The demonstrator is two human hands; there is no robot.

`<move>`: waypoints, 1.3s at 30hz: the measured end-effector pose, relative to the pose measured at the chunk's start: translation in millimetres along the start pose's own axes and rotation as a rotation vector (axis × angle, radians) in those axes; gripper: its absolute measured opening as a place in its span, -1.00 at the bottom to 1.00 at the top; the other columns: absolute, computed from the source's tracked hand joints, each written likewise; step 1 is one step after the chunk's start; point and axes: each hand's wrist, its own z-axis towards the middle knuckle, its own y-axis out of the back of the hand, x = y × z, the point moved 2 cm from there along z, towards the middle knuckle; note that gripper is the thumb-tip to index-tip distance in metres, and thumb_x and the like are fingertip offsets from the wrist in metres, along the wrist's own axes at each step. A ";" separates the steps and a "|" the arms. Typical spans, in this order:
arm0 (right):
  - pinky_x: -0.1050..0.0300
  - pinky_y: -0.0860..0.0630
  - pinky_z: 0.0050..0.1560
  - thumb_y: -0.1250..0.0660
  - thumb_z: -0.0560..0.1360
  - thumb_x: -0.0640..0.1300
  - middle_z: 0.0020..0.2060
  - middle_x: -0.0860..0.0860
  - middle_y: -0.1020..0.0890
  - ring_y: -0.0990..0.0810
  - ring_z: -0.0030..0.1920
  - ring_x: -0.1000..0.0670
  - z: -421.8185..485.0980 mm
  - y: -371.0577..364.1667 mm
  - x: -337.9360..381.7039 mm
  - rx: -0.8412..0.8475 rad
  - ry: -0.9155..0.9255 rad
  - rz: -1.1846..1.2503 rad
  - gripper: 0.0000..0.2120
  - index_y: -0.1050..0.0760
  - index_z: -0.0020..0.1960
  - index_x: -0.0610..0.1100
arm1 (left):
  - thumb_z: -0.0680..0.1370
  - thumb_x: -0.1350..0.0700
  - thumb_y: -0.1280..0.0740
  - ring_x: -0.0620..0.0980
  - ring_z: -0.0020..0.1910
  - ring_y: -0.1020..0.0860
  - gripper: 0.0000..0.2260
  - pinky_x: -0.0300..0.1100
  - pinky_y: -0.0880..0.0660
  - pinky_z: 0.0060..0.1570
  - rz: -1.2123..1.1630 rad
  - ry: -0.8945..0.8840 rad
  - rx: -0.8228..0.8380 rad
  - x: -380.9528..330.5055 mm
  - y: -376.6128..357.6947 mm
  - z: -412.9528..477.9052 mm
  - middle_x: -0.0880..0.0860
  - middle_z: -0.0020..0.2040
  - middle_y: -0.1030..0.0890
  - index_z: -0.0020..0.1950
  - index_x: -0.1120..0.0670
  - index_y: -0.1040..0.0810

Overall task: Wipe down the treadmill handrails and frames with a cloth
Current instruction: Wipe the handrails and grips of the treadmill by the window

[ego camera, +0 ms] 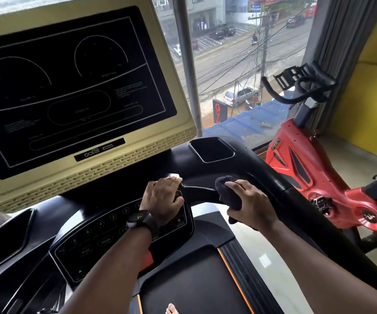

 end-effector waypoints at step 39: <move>-0.16 -0.44 0.27 -0.21 0.52 0.32 0.60 0.09 -0.13 -0.41 0.40 -0.22 199.2 -63.5 75.0 0.353 -0.232 -0.350 -0.37 -0.18 0.56 0.26 | 0.63 -0.25 -0.05 -0.02 0.60 0.16 -0.30 0.02 0.09 0.56 -0.255 -0.032 0.481 63.1 -34.2 99.1 0.06 0.63 0.15 0.63 0.09 0.09</move>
